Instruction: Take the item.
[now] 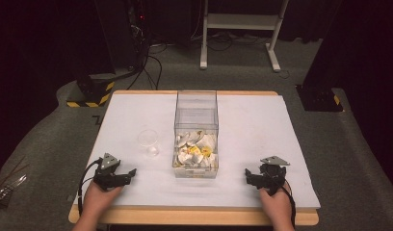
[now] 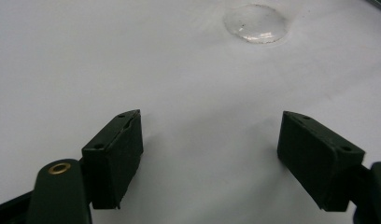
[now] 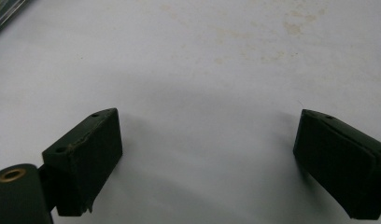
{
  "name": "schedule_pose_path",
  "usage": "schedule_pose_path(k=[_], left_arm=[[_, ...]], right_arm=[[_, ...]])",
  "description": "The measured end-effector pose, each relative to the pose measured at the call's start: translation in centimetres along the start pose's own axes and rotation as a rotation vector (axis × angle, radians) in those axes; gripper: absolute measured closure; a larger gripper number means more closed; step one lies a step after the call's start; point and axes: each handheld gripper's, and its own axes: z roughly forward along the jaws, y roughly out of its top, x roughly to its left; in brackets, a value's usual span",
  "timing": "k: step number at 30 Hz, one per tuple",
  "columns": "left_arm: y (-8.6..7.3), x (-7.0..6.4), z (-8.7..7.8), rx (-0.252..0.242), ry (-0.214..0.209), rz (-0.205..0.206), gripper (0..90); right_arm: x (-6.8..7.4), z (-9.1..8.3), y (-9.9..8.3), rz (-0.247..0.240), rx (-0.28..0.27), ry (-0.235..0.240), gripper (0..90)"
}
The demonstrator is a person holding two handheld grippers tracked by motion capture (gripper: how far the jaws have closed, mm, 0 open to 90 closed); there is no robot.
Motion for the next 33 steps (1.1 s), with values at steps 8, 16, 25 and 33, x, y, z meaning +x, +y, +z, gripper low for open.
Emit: schedule_pose_path(k=[8, 16, 25, 33], left_arm=[[0.0, -0.1, 0.0, -0.002, 0.006, 0.003, 22.9], [0.1, -0.1, -0.1, 0.001, 0.002, 0.010, 24.8], [0.2, 0.0, -0.6, -0.012, 0.003, 0.005, 24.1], [0.3, -0.2, -1.1, -0.020, -0.017, 0.005, 25.3]], right_arm=[[0.1, 0.0, 0.0, 0.002, 0.002, -0.001, 7.7], [0.1, 0.0, -0.1, 0.000, 0.000, -0.002, 7.7], [0.1, 0.0, -0.1, 0.000, 0.000, -0.002, 7.7], [0.1, 0.0, -0.1, 0.001, 0.001, -0.001, 7.7]])
